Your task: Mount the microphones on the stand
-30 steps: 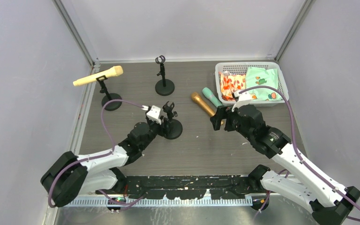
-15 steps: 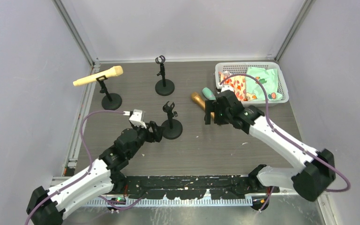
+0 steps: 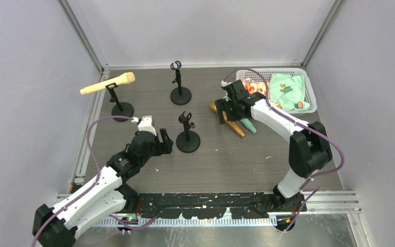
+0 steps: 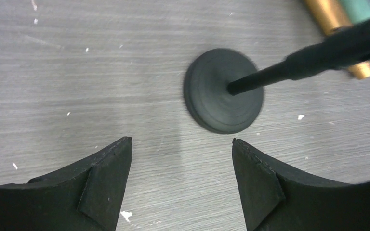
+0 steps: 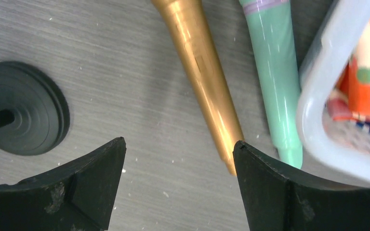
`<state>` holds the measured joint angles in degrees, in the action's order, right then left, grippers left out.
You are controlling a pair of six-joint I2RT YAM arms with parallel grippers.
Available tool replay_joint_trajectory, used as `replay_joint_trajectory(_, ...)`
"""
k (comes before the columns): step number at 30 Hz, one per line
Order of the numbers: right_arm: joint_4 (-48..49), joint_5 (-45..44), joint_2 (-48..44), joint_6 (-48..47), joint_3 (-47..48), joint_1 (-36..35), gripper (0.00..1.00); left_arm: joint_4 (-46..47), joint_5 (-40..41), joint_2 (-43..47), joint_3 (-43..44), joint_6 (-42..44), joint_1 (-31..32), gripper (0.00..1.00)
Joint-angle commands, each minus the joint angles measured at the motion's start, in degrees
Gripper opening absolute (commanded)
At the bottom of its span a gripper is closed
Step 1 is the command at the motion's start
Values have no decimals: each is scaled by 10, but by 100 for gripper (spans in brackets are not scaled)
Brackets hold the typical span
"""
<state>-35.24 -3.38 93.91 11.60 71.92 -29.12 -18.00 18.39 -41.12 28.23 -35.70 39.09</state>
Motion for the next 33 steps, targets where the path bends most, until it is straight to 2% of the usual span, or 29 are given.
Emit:
replay_joint_trajectory(1,24,24,42,-71,52,5,85,-14,-97,-29,14,-5,-61,77)
replay_joint_trajectory(10,24,65,149,-132,119,26,80,-8,-133,-4,8,45,-82,80)
replay_joint_trajectory(21,-8,74,246,-176,187,40,78,-10,-143,23,-7,27,-82,80)
replay_joint_trajectory(29,1,84,273,-153,190,38,62,-9,-119,25,11,-12,-82,81)
replay_joint_trajectory(33,13,53,273,-149,174,14,55,-29,-104,28,29,-25,-82,82)
